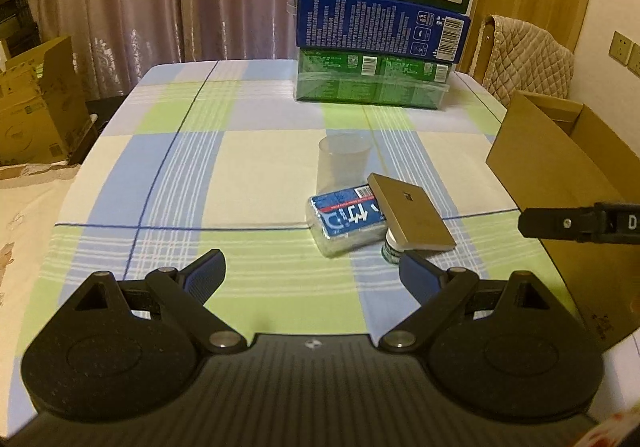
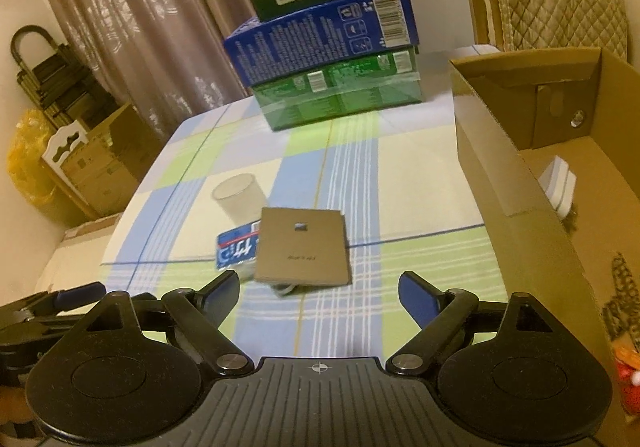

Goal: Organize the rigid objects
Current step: 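Grasp the beige TP-LINK plate with the right gripper while the left tool approaches the white jar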

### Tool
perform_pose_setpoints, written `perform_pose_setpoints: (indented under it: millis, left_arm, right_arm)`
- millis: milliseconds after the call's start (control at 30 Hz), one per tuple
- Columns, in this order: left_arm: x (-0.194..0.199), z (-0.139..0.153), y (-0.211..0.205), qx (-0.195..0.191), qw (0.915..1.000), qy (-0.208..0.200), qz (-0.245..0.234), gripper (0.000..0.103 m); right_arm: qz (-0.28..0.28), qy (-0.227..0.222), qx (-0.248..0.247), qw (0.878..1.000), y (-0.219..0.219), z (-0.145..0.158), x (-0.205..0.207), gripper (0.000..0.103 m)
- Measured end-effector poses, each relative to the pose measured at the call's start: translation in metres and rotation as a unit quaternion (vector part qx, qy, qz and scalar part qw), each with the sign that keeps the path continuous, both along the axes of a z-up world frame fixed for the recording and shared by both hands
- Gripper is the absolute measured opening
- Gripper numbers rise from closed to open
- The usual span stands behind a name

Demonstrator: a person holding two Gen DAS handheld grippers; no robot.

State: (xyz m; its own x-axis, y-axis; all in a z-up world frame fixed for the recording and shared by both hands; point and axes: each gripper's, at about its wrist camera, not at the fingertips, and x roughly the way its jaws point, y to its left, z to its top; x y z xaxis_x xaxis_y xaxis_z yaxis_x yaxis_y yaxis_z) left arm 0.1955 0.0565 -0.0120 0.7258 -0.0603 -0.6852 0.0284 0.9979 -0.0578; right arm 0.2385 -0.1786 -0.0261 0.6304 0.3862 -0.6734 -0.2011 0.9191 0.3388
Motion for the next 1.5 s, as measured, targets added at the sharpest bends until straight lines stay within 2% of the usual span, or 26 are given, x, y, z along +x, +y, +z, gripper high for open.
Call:
perform_pose_setpoints:
  millis: [233,300,467,533,933,1100,1267,1367,1433,1500]
  left_arm:
    - [0.030,-0.022,0.003,-0.006,0.9999,-0.003,-0.008,0.091]
    - [0.040,-0.026,0.002,0.005,0.9999,-0.007,-0.012,0.091]
    - [0.058,-0.036,0.011,0.018,0.9997,-0.002,-0.014,0.092]
    - [0.064,-0.042,0.019,0.016,0.9998,0.005,-0.007,0.092]
    - [0.073,-0.050,0.038,-0.024,0.9993,0.020,0.020,0.091]
    - [0.073,-0.052,0.039,-0.025,0.9991,0.022,0.024,0.091]
    - [0.072,-0.050,0.039,-0.031,0.9991,0.017,0.022,0.091]
    - [0.071,-0.049,0.037,-0.032,0.9992,0.015,0.019,0.091]
    - [0.071,-0.049,0.037,-0.033,0.9993,0.013,0.016,0.091]
    - [0.072,-0.049,0.037,-0.037,0.9992,0.009,0.010,0.091]
  right_arm:
    - [-0.005,0.003,0.018,1.000,-0.001,-0.024,0.036,0.086]
    - [-0.003,0.006,0.018,1.000,0.001,-0.032,0.046,0.086]
    - [0.014,0.038,0.045,0.998,0.014,-0.054,0.064,0.088]
    - [0.024,0.042,0.041,0.998,0.022,-0.060,0.067,0.089]
    - [0.024,0.049,0.039,0.998,0.034,-0.085,0.090,0.095]
    - [0.030,0.030,0.036,0.998,0.040,-0.087,0.094,0.095]
    - [0.033,0.032,0.046,0.998,0.042,-0.087,0.095,0.095]
    - [0.037,0.032,0.047,0.998,0.045,-0.087,0.097,0.095]
    - [0.037,0.033,0.047,0.998,0.045,-0.087,0.097,0.083]
    - [0.036,0.037,0.046,0.998,0.045,-0.086,0.097,0.083]
